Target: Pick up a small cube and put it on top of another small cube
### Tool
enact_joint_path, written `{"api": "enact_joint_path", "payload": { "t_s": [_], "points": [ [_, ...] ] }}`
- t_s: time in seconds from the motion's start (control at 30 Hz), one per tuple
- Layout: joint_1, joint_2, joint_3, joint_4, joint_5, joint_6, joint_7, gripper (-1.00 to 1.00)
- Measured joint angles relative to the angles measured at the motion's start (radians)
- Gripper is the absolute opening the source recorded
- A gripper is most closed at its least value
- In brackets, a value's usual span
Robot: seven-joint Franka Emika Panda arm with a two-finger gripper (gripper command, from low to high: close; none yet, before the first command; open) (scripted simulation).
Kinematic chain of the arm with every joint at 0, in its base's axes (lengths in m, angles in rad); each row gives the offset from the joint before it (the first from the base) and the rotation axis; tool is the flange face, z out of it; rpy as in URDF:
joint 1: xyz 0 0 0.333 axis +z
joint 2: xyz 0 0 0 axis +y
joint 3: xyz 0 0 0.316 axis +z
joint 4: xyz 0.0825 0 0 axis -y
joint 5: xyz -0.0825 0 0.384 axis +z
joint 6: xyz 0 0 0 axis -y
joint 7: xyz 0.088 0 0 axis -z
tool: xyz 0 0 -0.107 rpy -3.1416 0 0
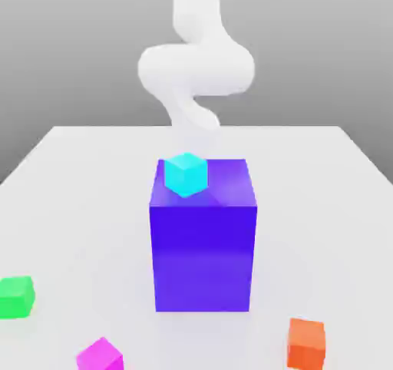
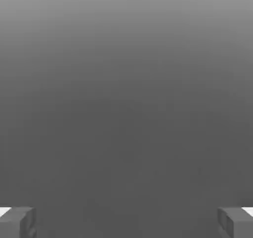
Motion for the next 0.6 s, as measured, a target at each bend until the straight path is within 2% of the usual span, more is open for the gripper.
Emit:
{"api": "enact_joint_path", "payload": {
  "t_s": [0.33, 0.6],
  "points": [
    [0.152, 0.366, -0.219, 0.002, 0.167, 0.083, -0.442, 0.00],
    [0.179, 0.658, -0.301, 0.005, 0.316, 0.145, -0.803, 0.00]
  ]
}}
